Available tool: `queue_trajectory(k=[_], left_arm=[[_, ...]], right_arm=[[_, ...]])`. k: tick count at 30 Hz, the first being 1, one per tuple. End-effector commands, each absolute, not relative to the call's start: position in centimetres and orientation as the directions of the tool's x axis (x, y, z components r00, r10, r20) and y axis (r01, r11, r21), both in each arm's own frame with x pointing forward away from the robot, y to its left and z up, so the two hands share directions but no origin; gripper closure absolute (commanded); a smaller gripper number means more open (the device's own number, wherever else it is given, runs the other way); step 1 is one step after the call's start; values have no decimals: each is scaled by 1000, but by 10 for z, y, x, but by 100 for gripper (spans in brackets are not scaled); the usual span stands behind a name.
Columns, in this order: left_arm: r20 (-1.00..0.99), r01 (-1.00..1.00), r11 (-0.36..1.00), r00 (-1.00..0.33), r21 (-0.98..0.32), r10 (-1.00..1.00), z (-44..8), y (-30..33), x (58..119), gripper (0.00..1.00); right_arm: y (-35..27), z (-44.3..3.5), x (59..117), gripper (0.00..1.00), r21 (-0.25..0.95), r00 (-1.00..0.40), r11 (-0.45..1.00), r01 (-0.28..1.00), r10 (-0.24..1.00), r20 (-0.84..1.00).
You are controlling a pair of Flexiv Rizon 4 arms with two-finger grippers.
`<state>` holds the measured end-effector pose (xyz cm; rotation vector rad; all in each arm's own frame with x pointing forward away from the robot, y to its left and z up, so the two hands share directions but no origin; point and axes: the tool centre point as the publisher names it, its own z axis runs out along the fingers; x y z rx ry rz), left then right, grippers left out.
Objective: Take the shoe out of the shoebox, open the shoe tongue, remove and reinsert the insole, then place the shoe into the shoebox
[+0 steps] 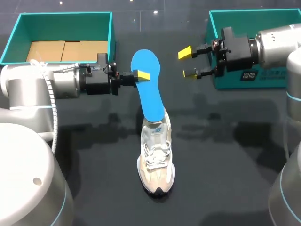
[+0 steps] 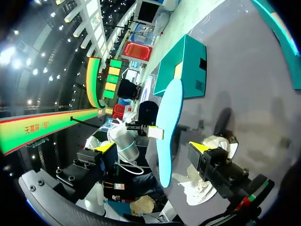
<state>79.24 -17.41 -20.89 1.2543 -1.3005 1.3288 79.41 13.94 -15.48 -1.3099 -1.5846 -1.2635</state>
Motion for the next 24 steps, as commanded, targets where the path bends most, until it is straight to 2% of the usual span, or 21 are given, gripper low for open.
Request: queue_trajectory(k=[1, 15, 24], left_arm=[[993, -993, -70, -91, -96, -69, -211, -177, 793, 100], [998, -999, -42, -26, -29, -65, -213, -188, 790, 100], [998, -999, -42, -26, -29, -65, -213, -188, 790, 100]], right_arm=[[137, -134, 788, 0, 228, -224, 45, 973, 445, 867], [154, -107, 773, 0, 170, -196, 109, 979, 719, 667], [176, -85, 766, 0, 71, -141, 122, 990, 895, 424]])
